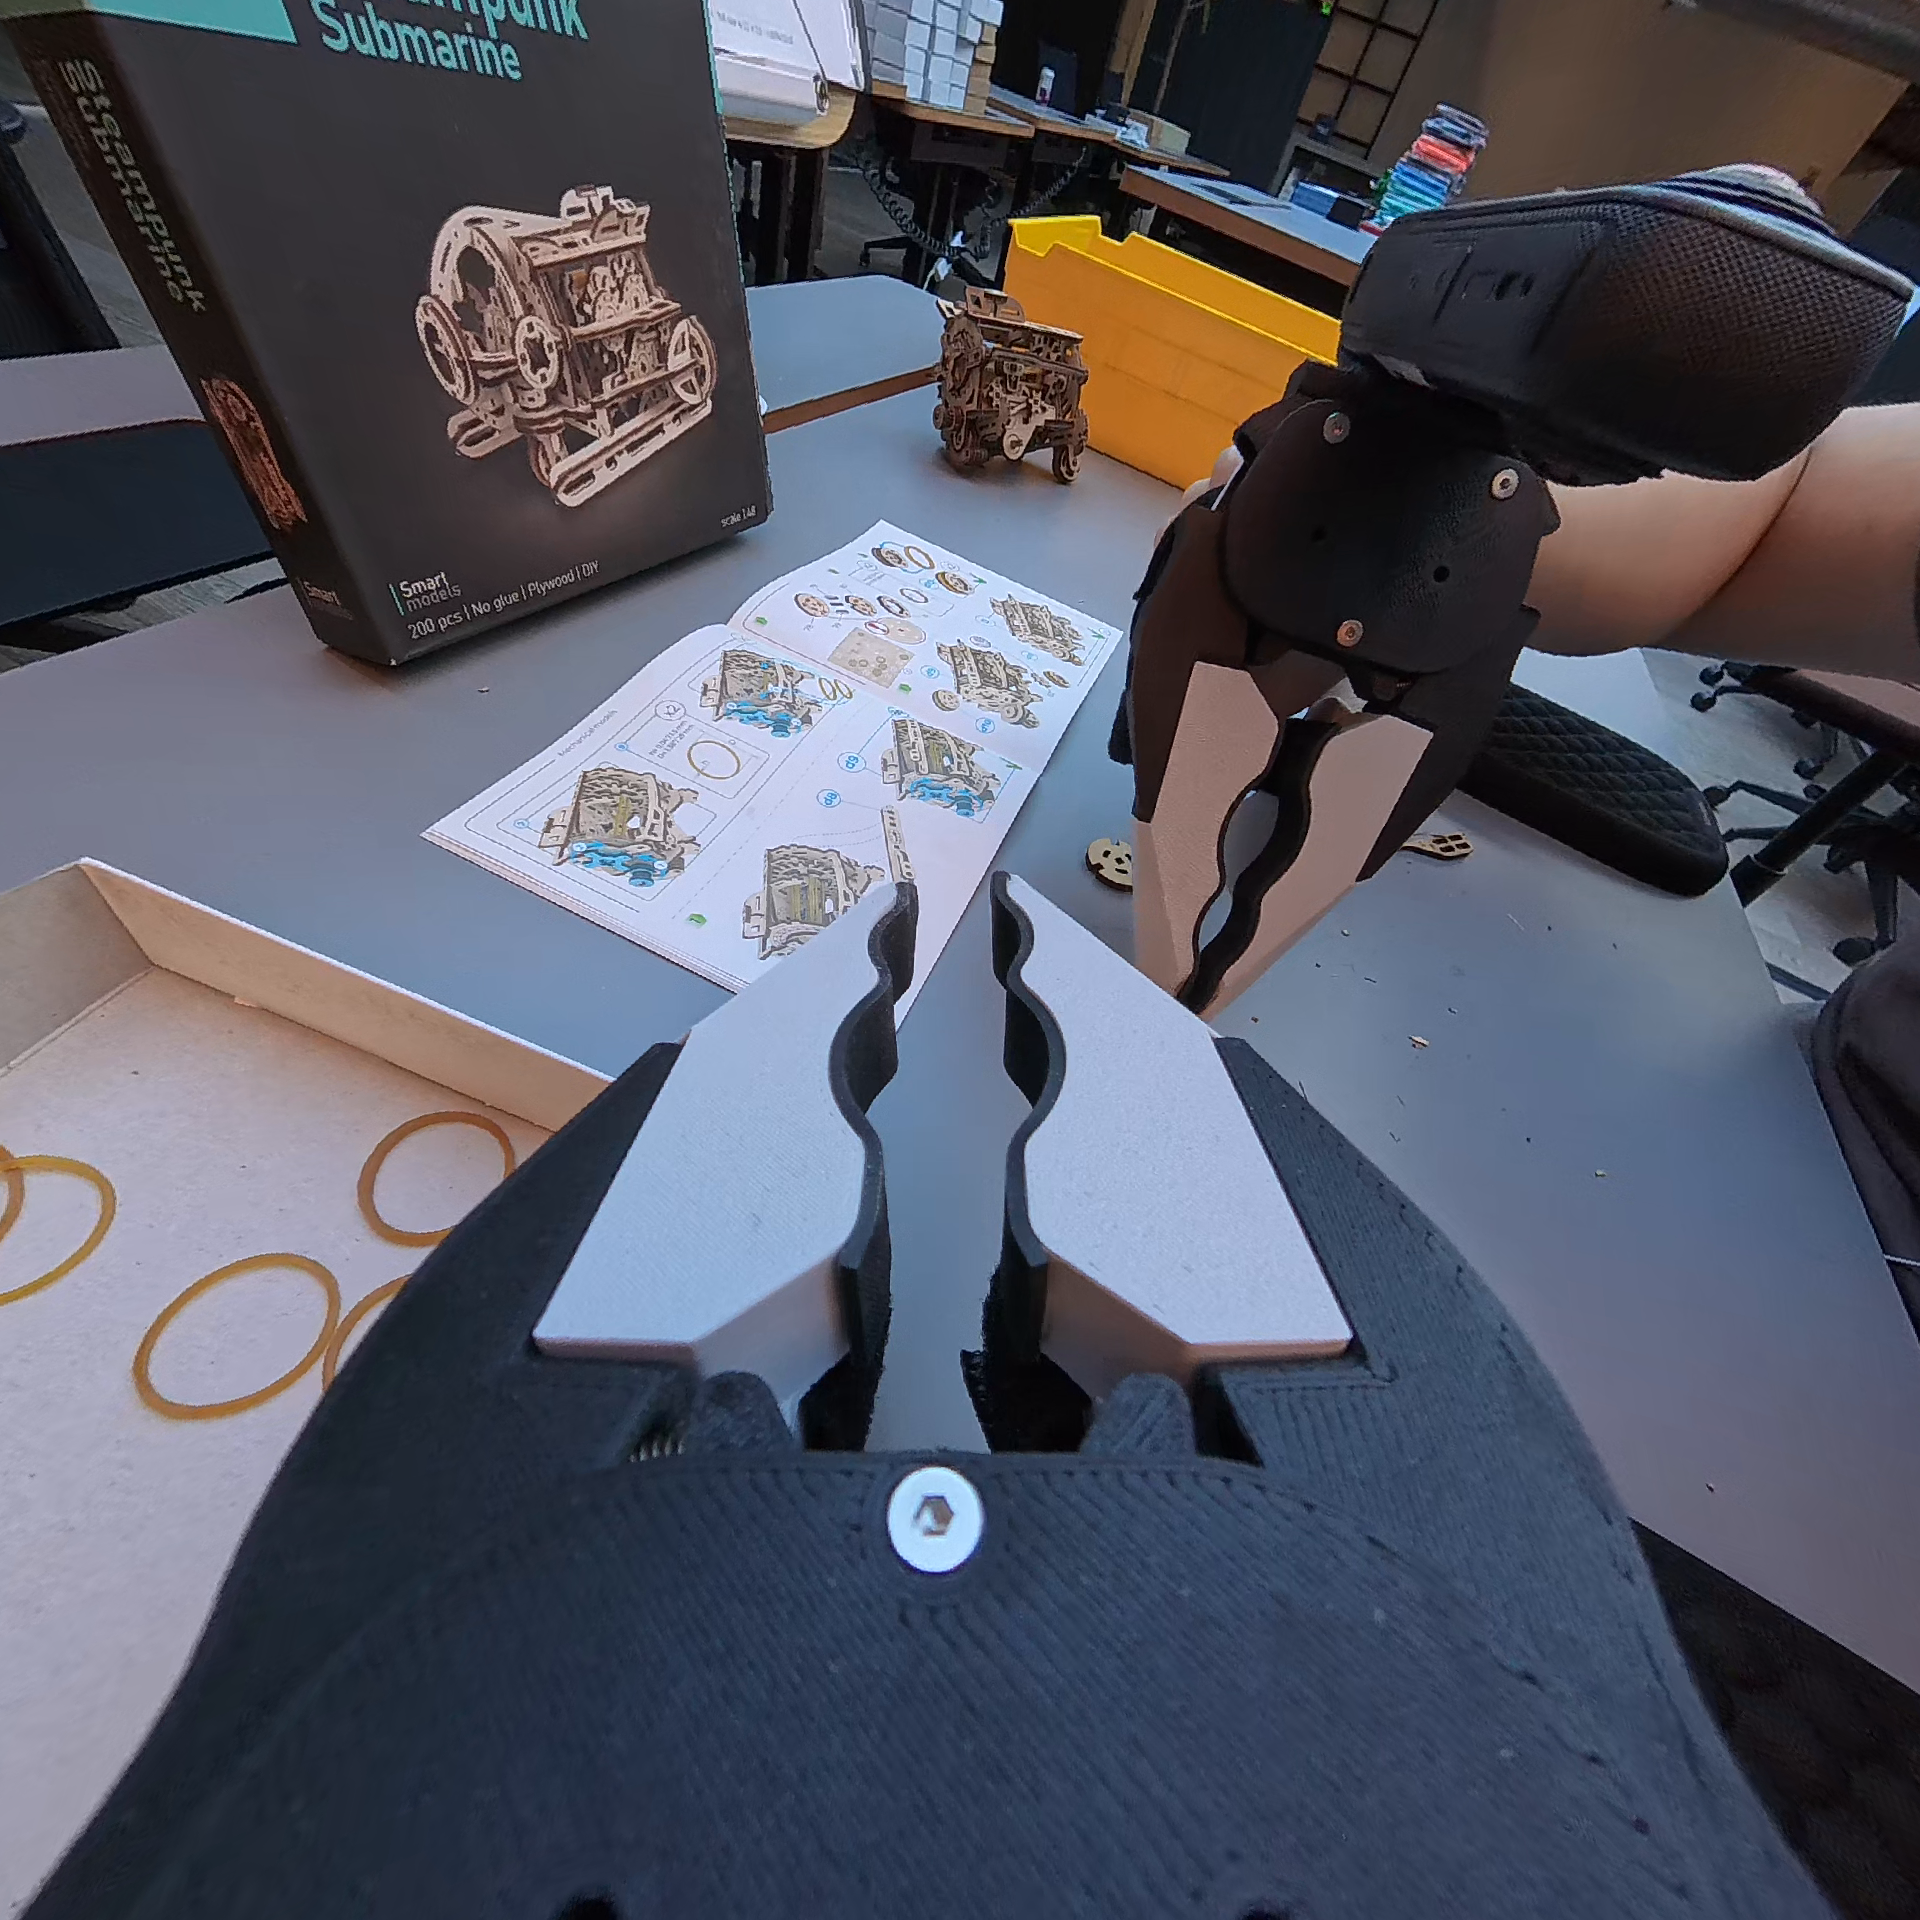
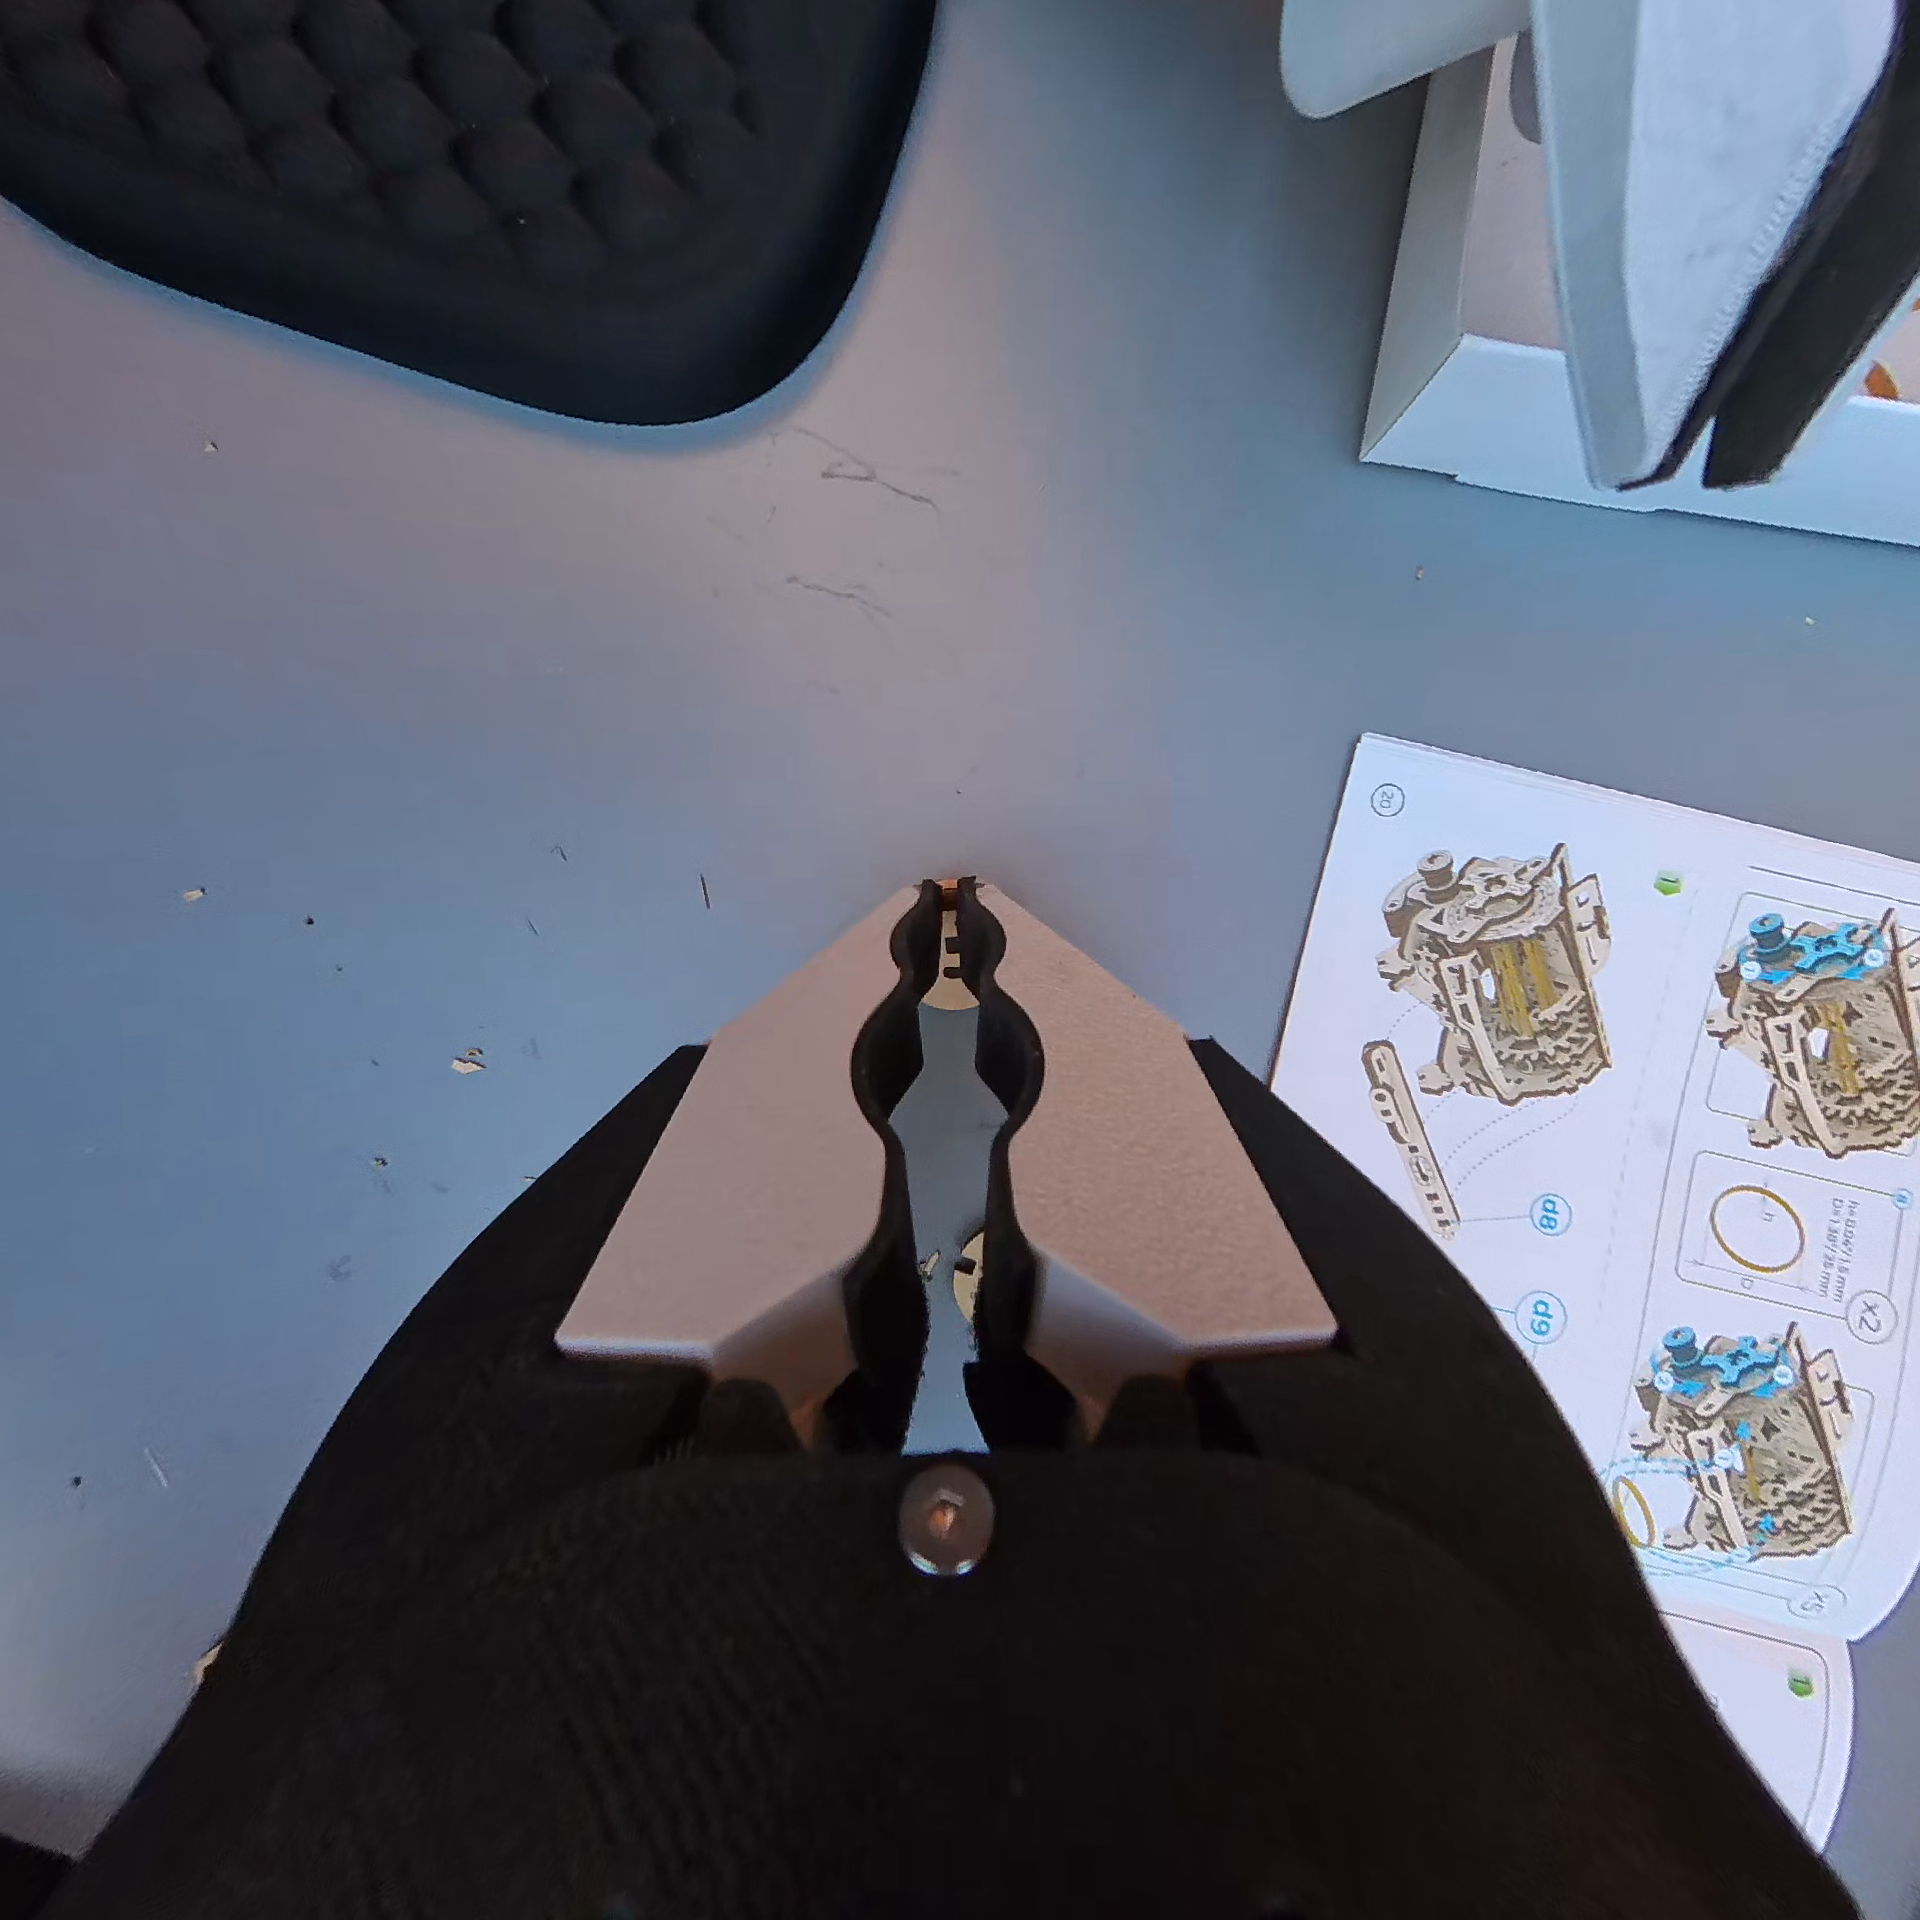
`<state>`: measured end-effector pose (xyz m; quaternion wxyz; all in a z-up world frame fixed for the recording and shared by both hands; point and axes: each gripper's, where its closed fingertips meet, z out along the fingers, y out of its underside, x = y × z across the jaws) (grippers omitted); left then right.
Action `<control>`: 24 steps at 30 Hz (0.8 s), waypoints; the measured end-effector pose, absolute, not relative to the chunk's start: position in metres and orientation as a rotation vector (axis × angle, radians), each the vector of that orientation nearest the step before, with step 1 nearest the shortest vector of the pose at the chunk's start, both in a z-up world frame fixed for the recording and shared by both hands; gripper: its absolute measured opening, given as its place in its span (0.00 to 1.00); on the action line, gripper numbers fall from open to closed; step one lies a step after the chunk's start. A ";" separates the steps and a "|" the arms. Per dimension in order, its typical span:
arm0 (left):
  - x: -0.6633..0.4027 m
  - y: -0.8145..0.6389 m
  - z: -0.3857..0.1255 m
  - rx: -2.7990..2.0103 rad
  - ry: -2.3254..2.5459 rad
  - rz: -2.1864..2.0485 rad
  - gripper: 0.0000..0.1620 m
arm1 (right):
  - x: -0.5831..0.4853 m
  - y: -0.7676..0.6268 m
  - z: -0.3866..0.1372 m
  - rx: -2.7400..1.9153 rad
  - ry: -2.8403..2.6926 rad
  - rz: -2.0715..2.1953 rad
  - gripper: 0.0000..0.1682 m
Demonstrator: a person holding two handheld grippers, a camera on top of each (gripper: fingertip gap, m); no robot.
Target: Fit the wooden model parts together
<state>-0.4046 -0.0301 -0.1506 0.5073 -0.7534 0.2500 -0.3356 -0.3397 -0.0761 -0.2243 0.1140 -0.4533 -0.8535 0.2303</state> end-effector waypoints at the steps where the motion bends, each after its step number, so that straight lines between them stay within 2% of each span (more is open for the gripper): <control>1: -0.405 -0.030 -0.151 -1.816 0.602 -0.810 0.08 | -0.340 -0.076 -0.224 -1.320 -2.507 0.668 0.01; 24: -0.404 -0.031 -0.149 -1.813 0.605 -0.808 0.08 | -0.338 -0.074 -0.226 -1.336 -2.518 0.613 0.03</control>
